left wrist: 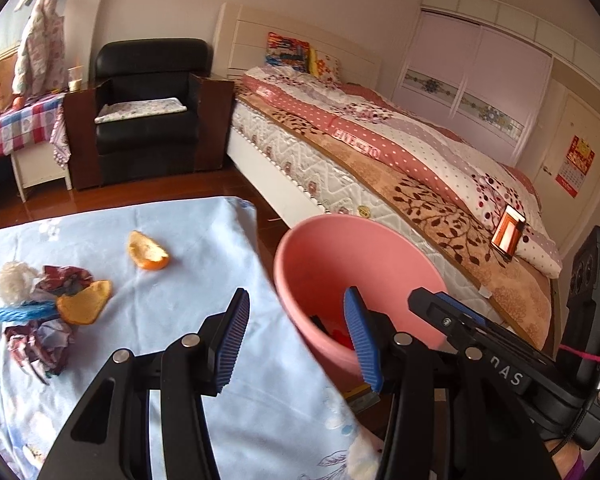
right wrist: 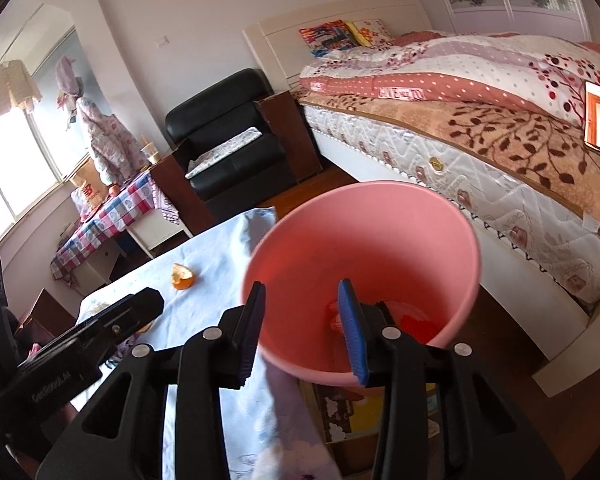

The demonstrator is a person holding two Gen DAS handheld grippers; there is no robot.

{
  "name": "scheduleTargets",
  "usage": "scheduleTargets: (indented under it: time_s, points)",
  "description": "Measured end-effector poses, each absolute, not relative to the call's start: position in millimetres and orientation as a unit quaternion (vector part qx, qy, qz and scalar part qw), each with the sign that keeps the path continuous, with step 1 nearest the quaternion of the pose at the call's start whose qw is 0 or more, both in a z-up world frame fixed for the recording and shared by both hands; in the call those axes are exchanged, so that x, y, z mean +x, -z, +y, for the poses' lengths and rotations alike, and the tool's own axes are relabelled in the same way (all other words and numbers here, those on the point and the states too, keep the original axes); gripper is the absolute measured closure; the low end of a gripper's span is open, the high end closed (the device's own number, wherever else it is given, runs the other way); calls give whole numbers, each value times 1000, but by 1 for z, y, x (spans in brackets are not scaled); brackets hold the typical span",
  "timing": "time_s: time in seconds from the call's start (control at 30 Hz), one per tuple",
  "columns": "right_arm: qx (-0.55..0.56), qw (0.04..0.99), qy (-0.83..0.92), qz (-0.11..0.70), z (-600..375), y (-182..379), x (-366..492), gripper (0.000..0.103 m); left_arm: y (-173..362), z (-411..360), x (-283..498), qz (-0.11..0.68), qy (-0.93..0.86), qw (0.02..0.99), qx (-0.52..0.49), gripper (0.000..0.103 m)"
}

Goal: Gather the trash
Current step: 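Open the left gripper over the bucket while the right releases the red foam net, then grasp the clear plastic bag with the left gripper while the right approaches the bread crust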

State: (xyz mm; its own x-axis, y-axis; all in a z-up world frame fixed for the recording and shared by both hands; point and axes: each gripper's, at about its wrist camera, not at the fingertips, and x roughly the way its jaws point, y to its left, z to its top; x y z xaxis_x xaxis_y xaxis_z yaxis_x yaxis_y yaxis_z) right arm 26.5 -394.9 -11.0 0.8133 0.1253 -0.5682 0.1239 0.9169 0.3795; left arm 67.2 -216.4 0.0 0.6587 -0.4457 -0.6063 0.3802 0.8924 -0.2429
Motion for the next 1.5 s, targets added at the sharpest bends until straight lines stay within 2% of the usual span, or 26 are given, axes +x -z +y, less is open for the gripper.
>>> scheduleTargets:
  time_s: [0.6, 0.83, 1.13, 1.5]
  points:
    - [167, 930, -72, 318, -311, 0, 38, 65, -16, -76, 70, 319, 83, 941, -76, 54]
    - [154, 923, -106, 335, -285, 5, 58, 65, -1, -13, 78, 326, 22, 939, -107, 54]
    - [144, 913, -138, 355, -257, 14, 102, 65, 18, -2, 104, 344, 22, 932, -110, 59]
    - [122, 911, -147, 365, -230, 26, 160, 65, 48, 5, 140, 377, 13, 918, -121, 83]
